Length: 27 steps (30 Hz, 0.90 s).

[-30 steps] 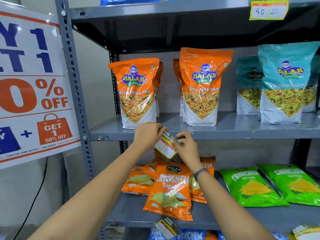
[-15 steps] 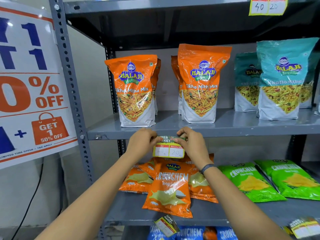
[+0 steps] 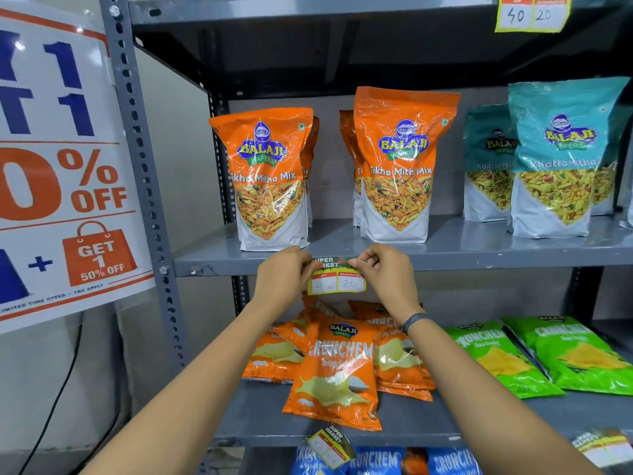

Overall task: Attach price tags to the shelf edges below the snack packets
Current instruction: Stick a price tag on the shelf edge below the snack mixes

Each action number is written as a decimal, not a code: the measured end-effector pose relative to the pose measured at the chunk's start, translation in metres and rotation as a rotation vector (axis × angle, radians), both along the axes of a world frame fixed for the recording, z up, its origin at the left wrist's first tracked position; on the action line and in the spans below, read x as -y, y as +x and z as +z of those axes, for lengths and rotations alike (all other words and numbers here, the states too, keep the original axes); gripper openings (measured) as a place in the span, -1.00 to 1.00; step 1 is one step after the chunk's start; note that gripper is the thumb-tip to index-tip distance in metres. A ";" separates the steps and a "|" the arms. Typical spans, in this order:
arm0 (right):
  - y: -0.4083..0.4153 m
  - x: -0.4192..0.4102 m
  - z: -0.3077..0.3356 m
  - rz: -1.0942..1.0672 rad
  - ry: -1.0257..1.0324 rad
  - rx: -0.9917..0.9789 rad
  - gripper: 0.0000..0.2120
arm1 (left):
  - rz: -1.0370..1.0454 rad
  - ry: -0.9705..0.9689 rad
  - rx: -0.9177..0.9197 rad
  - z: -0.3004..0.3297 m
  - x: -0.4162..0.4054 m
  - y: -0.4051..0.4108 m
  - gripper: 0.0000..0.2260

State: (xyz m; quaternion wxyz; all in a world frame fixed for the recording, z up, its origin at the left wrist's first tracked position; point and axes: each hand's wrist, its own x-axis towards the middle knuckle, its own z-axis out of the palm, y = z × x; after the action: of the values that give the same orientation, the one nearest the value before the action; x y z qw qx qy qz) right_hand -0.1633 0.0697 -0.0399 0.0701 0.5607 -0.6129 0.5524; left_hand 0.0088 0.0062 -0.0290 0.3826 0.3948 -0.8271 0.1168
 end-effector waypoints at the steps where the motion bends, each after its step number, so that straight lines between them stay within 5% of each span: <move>1: 0.000 0.001 0.000 -0.004 -0.004 0.009 -0.84 | 0.012 0.005 -0.010 0.001 -0.001 -0.001 -0.73; 12: -0.004 0.002 -0.004 -0.047 -0.043 -0.030 -0.81 | 0.332 0.146 -0.089 0.011 -0.016 -0.032 -0.42; 16: -0.019 -0.011 -0.007 -0.082 -0.100 -0.039 -0.77 | 0.419 -0.059 -0.093 0.007 -0.026 -0.040 -0.49; 21: -0.072 -0.037 -0.011 -0.186 -0.140 0.020 -0.79 | 0.177 -0.305 -0.150 0.000 -0.049 -0.091 -0.79; 27: -0.192 -0.096 -0.016 -0.357 -0.145 0.025 -0.80 | -0.205 -0.186 -0.288 -0.016 -0.100 -0.224 -0.76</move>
State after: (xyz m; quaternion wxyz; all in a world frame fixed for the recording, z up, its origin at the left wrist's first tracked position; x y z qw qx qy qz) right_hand -0.3548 0.1652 -0.0559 0.1997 0.4296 -0.6622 0.5806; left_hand -0.2155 0.1063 -0.0446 0.5419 0.2841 -0.7852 0.0953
